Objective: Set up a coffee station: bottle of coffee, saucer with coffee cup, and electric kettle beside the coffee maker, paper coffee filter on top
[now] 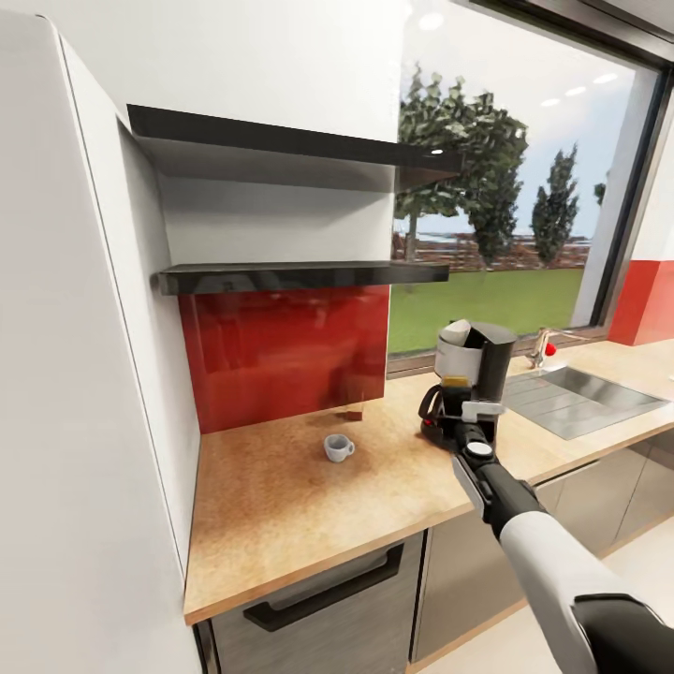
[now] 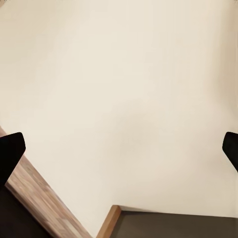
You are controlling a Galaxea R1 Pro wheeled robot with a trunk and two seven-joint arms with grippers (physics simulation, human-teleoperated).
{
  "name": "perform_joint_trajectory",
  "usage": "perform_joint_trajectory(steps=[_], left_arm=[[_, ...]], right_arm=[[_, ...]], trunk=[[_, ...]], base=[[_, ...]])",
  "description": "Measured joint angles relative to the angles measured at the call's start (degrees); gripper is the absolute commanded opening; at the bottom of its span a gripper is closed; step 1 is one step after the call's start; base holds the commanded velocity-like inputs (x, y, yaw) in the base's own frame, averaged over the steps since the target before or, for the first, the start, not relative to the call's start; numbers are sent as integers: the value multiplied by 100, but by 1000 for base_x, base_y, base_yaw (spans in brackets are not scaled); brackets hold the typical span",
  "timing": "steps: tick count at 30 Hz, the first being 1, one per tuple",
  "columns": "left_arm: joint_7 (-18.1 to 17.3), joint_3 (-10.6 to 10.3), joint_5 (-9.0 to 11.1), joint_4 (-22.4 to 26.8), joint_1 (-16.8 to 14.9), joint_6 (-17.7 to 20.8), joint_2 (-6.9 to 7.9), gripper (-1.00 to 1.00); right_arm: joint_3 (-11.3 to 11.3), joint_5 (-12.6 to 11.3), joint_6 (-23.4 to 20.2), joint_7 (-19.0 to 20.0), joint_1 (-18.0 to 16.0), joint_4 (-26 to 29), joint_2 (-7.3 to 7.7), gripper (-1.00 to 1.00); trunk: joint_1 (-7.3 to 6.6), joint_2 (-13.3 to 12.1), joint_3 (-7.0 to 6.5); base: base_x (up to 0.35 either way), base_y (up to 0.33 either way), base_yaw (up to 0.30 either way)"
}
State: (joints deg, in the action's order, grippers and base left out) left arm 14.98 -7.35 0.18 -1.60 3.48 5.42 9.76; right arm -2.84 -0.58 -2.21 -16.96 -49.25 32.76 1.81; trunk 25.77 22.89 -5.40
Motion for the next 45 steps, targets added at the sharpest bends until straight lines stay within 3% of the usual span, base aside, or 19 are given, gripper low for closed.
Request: perform_joint_trajectory(steps=[4, 10, 25, 45], left_arm=[[0, 23, 29, 18, -18, 2, -15, 100], [5, 39, 56, 32, -51, 17, -30, 100], [19, 44, 65, 40, -60, 66, -43, 100], [19, 52, 71, 31, -60, 88, -44, 100]], right_arm=[[-15, 0, 381, 36, 12, -364, -10, -100], [-26, 16, 910, 422, 15, -836, -26, -100], [-40, 45, 1823, 484, 14, -1646, -33, -100], [-35, 34, 1944, 467, 17, -2050, -33, -100]], trunk=[[0, 0, 0], [0, 0, 0], [-2, 2, 0], [-3, 1, 0]], base=[[0, 0, 0], [0, 0, 0], [48, 49, 0], [193, 70, 0]])
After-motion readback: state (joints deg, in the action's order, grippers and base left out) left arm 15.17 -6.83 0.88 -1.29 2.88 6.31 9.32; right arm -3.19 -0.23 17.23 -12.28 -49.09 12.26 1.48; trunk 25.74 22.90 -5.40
